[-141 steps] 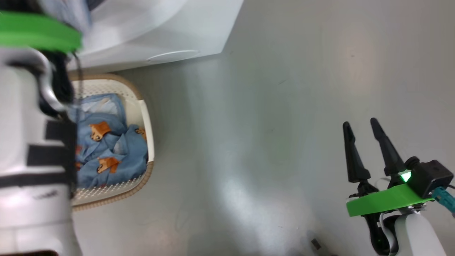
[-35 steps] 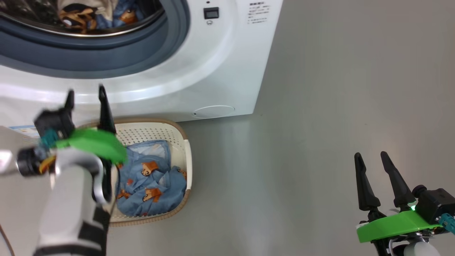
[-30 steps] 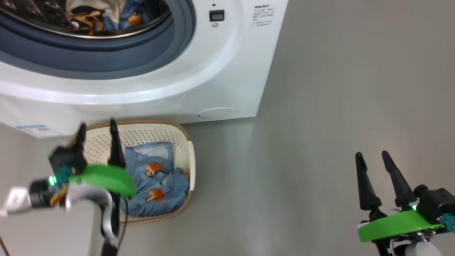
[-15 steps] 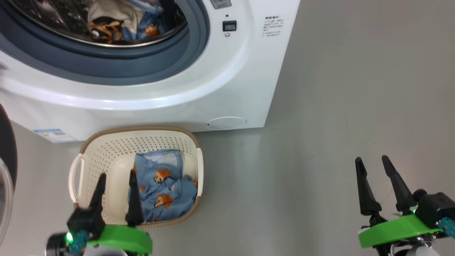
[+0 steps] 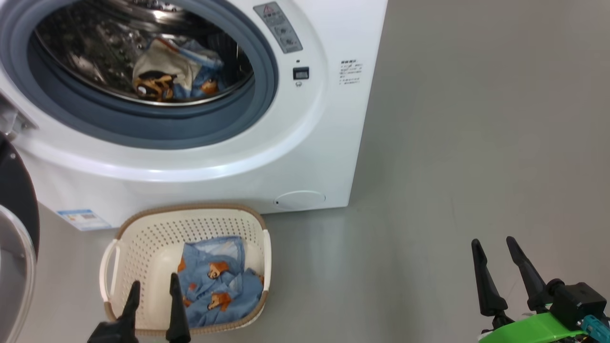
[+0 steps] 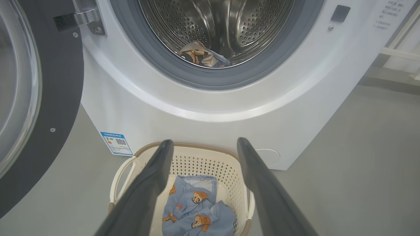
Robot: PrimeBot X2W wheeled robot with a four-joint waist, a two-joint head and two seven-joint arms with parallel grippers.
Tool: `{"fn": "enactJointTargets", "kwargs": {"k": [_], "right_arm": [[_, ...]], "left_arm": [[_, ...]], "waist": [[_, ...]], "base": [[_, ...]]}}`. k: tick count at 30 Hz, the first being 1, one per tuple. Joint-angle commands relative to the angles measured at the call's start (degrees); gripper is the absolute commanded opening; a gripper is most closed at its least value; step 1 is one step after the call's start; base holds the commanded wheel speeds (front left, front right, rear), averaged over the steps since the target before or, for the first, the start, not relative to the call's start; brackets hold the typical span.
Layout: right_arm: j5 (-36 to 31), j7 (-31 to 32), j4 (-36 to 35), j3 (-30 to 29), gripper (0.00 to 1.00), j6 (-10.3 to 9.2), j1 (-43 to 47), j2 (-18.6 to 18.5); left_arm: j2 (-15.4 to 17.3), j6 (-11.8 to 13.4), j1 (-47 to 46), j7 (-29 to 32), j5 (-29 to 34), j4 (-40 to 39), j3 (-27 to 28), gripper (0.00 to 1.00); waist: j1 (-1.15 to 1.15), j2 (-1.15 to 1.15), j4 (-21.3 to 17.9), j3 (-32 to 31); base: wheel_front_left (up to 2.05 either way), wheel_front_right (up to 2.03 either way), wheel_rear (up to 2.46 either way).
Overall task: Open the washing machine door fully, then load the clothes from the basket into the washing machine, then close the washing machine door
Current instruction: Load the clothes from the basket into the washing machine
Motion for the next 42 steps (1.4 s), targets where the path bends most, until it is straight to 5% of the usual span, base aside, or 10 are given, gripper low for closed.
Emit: {"fn": "enactJointTargets", "kwargs": {"k": [1,16,42], "right_arm": [[-1.0,-0.3,-1.4,1.6,1.00,0.09,0.4,-0.4],[-1.4,-0.3,-2.2,1.8,1.00,0.09,2.7,0.1],[-2.6,-0.3,-3.2,2.1,1.00,0.09,4.9,-0.5]], "left_arm": [[0.7,0.6,0.4,-0.4,-0.6,-1.6,2.2,1.00],[0.7,0.5,5.5,-0.4,-2.8,-3.2,3.7,1.00],[0.7,-3.7,9.0,-0.4,-2.7,-6.8,6.6,1.00]], "waist": [[0.00,0.00,-0.7,-1.9],[0.00,0.00,-1.8,-6.9],[0.00,0.00,-3.0,-10.2]], "base": [[0.00,0.00,0.00],[0.00,0.00,0.00],[0.00,0.00,0.00]]}}
